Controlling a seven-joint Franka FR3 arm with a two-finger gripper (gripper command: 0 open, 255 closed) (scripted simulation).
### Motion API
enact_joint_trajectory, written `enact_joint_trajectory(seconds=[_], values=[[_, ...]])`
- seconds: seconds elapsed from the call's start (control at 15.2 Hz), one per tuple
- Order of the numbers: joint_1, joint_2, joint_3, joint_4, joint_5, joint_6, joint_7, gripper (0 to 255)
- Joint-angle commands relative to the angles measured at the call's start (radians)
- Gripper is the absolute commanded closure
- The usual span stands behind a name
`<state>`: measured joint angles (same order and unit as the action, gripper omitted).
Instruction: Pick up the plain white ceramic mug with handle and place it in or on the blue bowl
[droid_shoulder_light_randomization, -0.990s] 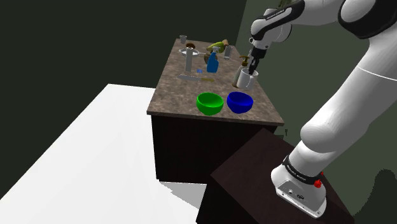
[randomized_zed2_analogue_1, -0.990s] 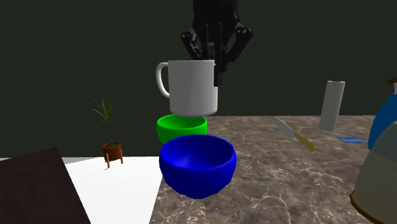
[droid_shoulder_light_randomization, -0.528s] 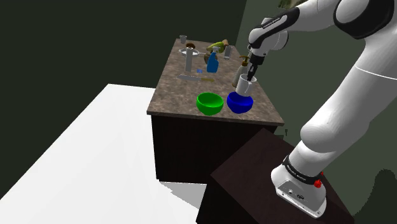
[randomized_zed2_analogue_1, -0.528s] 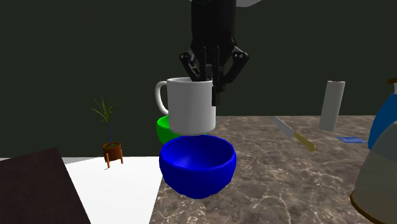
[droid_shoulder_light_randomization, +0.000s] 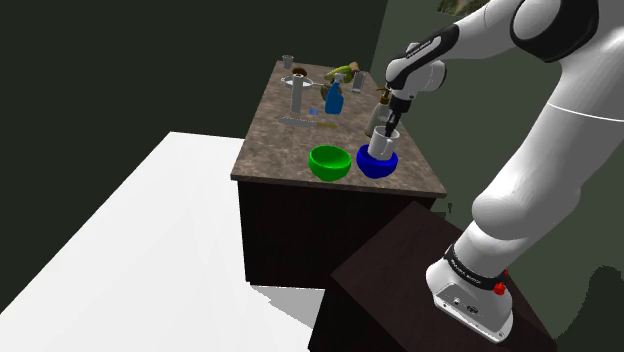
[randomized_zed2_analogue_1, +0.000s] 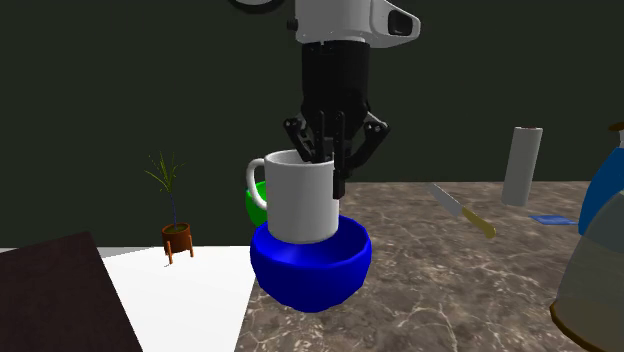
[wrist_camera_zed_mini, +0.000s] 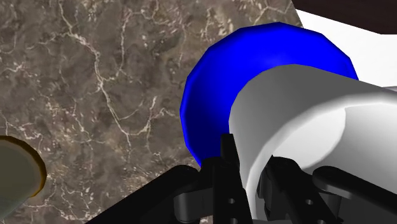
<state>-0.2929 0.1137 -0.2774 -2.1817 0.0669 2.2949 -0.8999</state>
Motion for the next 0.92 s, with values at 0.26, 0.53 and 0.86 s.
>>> enact_joint_trajectory(seconds=[0.26,0.53,0.86], values=[[-0.001,0.011,0.0,-0.008,0.005,0.02,-0.005,255],[-0.001,0.011,0.0,-0.008,0.005,0.02,-0.005,0],[-0.001,0.011,0.0,-0.008,0.005,0.02,-0.005,0]])
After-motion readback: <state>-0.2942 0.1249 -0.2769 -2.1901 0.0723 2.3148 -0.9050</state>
